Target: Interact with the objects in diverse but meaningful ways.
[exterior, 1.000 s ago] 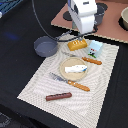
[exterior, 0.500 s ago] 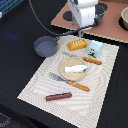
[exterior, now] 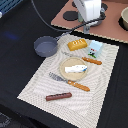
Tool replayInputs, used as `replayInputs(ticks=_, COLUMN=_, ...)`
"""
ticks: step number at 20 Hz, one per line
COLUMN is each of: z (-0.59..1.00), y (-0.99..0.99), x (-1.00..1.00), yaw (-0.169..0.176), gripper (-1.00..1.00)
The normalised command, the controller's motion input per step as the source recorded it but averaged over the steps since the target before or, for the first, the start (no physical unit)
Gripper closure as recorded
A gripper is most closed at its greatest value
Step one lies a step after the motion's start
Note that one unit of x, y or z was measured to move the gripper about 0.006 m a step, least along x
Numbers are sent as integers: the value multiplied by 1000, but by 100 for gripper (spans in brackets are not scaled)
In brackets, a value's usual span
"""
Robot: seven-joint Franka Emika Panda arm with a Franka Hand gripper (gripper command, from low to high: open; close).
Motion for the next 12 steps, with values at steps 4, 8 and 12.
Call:
replayInputs(ticks=4, z=59, y=-159, x=35, yaw=-49, gripper=-100)
replayInputs(ticks=8, z=-7, y=-309, x=-306, yaw=-35, gripper=-100)
replayInputs(ticks=12, z=-114, y=-394, x=-582, yaw=-8, gripper=-100)
